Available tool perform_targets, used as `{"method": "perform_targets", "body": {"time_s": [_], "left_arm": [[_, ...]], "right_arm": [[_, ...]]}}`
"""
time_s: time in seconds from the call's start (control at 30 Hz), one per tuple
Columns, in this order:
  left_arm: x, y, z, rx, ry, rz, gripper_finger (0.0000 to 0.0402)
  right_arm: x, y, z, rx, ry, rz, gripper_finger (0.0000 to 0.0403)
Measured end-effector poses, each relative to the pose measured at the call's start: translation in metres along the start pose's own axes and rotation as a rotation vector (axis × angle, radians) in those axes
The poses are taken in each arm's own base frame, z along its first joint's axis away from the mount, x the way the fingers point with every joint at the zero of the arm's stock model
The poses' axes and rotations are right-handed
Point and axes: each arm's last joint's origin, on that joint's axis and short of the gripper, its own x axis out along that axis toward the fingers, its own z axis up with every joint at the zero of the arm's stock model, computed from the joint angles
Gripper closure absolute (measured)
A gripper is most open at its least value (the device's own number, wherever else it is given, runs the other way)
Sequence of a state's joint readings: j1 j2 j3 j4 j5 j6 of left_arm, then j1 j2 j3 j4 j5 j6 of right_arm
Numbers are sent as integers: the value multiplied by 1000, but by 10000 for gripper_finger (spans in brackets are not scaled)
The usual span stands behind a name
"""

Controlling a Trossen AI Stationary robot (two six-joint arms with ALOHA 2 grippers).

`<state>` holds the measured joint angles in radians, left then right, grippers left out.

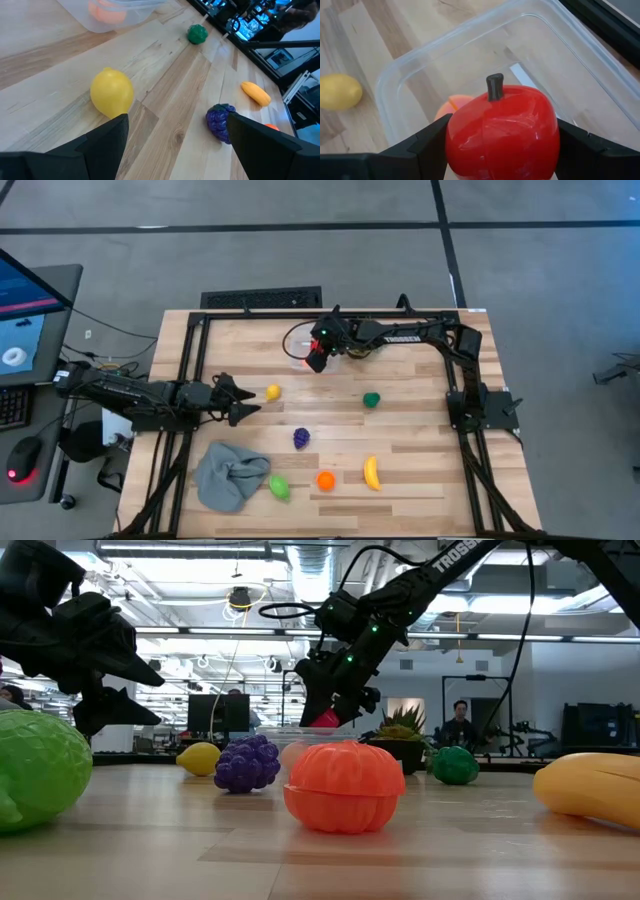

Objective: Pick and placing Produce into tupperware
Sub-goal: Put the red apple into the transparent container, then put the green melon into the transparent container

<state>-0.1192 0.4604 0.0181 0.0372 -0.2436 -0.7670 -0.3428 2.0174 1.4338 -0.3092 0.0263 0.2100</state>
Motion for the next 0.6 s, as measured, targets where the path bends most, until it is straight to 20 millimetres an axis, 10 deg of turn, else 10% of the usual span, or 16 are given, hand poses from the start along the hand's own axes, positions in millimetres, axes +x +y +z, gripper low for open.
{"method": "perform_targets", "body": {"time_s": [0.6], "left_arm": [[0,0,0,0,-1,1,78]], "right_arm": [[0,0,0,26,1,4,44]]}}
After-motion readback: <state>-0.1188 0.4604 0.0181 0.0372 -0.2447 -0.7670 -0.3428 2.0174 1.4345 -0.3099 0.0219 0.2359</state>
